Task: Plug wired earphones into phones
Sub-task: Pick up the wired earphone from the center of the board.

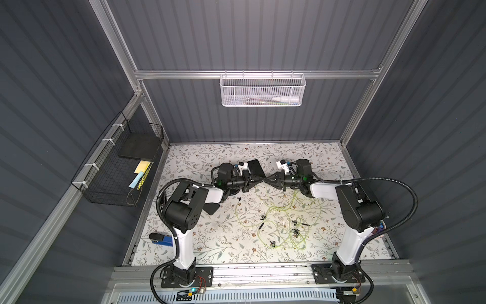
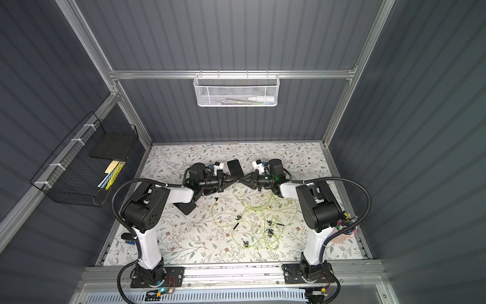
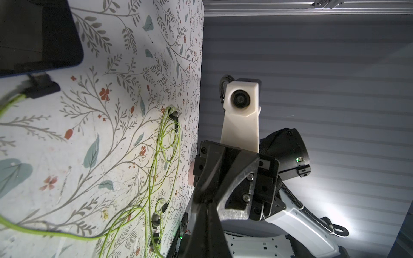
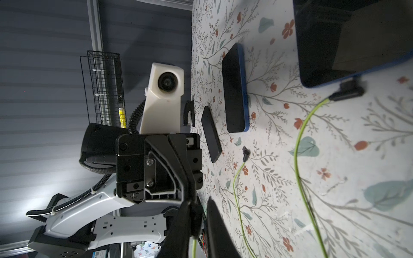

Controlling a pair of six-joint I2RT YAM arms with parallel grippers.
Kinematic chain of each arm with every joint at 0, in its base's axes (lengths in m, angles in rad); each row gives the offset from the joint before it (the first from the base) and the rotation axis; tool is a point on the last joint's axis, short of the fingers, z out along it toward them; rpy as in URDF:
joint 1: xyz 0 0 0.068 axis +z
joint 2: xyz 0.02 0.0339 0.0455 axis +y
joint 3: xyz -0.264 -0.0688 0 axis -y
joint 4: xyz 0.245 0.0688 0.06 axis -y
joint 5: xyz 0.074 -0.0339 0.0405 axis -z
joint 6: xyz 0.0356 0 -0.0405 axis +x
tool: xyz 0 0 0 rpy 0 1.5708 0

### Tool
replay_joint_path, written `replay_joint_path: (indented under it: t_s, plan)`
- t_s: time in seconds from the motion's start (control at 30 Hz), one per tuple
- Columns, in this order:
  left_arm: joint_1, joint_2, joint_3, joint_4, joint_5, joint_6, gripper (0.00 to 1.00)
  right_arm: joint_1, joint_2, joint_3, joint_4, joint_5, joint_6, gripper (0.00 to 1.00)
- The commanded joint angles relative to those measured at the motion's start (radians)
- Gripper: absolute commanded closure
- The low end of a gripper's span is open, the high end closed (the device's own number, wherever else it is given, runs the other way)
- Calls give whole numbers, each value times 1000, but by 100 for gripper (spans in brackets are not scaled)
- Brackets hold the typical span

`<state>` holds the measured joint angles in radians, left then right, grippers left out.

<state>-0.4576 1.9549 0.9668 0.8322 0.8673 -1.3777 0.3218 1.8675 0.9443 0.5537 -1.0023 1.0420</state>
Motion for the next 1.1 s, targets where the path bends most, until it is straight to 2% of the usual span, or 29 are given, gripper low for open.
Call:
replay_joint_path:
  t_s: [0.0,0.13,0.37,0.4,0.47,0.53,0.63,0.8,0.87,0.97,1.07]
  plan:
    - [-6,9,3,30,11,-6,100,3,5,1,20,3,4,91]
    - [-6,9,-2,26,6,-1,100,3,2,-3,32,5,14,97]
    - [-5,7,-9,-12,-16,17,100,2,-6,-9,42,12,18,100]
    - [-4,3,-10,-23,-21,20,96,2,-7,-9,42,14,19,100]
    - [6,-15,-8,-79,-48,51,68,2,-10,-13,40,18,15,100]
    - [21,-55,6,-212,-86,119,51,2,-17,-19,35,27,5,100]
    - [51,-142,54,-544,-196,277,38,2,-35,-29,-1,56,-28,100]
    - [94,-213,221,-1065,-459,464,31,7,-99,-35,-171,160,-164,100]
    - [94,-185,341,-1302,-658,559,27,15,-143,-38,-258,228,-235,100]
    - [90,-107,508,-1519,-830,644,24,26,-201,-39,-355,306,-317,100]
    - [58,-31,621,-1641,-963,721,16,26,-228,-39,-425,327,-370,100]
